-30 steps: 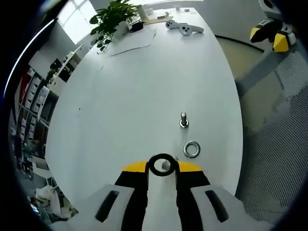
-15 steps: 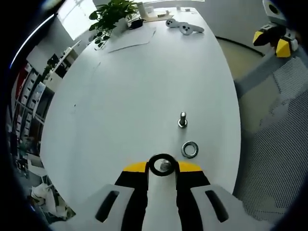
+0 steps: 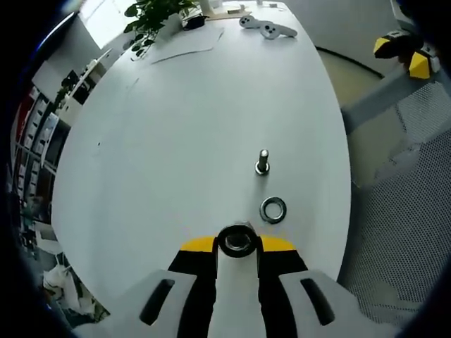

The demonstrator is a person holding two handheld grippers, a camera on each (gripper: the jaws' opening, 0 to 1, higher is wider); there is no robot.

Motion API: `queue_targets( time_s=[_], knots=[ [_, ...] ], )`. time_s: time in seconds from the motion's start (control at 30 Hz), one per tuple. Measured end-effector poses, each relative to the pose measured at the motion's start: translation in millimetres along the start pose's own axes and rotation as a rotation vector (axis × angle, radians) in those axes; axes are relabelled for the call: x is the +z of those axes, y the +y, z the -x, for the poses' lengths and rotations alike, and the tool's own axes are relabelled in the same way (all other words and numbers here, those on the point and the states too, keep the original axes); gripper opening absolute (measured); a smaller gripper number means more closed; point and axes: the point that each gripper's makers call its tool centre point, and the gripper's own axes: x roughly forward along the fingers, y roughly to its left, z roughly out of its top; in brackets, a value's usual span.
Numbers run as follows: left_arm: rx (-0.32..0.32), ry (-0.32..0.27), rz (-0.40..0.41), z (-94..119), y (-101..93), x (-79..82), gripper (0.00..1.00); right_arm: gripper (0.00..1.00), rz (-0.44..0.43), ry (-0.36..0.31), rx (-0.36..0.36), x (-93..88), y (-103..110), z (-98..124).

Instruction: Place the washer onto the threaded stud by aligning its center hole with the stud, sliding it down to the base, and recovering from edge contact or off-axis alignment until the washer reaches the visible bottom stop.

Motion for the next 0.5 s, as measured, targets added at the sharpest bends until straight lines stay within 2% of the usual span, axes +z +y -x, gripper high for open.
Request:
queue_targets(
  time_s=[0.33,0.5],
  knots=[
    [-0.014,0.01,0.009,-0.7,1.1,1.0,0.19,0.36,0.002,0.005,0.001,0.2,-0.7,-0.4],
    [-0.015,0.06,-0.02,-2.0,0.0,2.3,0.19,0.36,0.001,0.005,-0.001,1.0,-2.7,-0.6]
  ],
)
